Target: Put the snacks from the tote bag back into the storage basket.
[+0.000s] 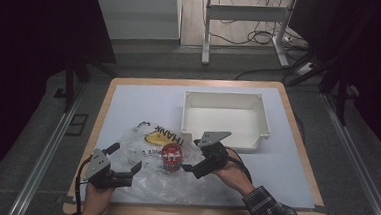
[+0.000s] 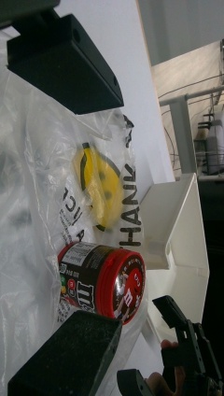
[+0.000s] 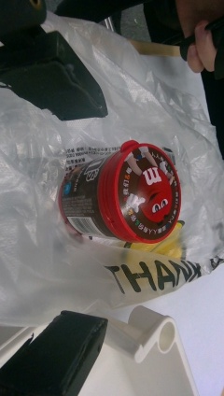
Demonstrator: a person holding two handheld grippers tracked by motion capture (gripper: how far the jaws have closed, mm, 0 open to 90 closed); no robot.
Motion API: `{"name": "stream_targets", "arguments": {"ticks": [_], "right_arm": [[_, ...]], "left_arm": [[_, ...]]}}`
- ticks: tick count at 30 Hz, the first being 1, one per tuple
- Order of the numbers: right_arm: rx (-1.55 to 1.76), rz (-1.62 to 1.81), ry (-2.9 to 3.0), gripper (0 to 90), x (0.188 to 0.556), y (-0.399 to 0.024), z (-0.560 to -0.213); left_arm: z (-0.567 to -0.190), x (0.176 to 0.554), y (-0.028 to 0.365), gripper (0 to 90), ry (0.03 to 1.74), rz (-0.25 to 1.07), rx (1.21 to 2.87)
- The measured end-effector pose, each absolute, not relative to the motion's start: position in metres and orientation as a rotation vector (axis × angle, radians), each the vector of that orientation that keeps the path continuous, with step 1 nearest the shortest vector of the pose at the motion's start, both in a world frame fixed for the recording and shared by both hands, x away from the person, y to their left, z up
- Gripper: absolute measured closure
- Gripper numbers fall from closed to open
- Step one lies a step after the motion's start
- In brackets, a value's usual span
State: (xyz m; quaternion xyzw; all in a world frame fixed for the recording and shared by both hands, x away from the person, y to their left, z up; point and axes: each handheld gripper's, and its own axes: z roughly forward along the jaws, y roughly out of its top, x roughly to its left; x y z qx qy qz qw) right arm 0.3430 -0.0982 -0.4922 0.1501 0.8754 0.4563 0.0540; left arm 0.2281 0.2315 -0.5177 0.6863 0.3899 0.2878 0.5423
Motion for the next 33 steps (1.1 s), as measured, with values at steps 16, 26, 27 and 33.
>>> {"name": "stream_targets", "arguments": {"ticks": [16,26,27,33], "right_arm": [[0.425,1.287,2.768,1.8,0.348,-0.074,-0.499],[0.405,1.177,2.809,2.1,0.349,-0.059,-0.502],[0.405,1.162,2.819,2.2,0.349,-0.057,-0.503],[0.417,1.098,2.853,2.2,0.350,-0.049,-0.505]], "left_arm": [[-0.518,0.228,0.230,0.0,0.920,0.680,1.645],[-0.518,0.228,0.229,0.0,0.918,0.685,1.653],[-0.518,0.228,0.229,0.0,0.918,0.686,1.654],[-0.518,0.228,0.229,0.0,0.919,0.687,1.656]]}}
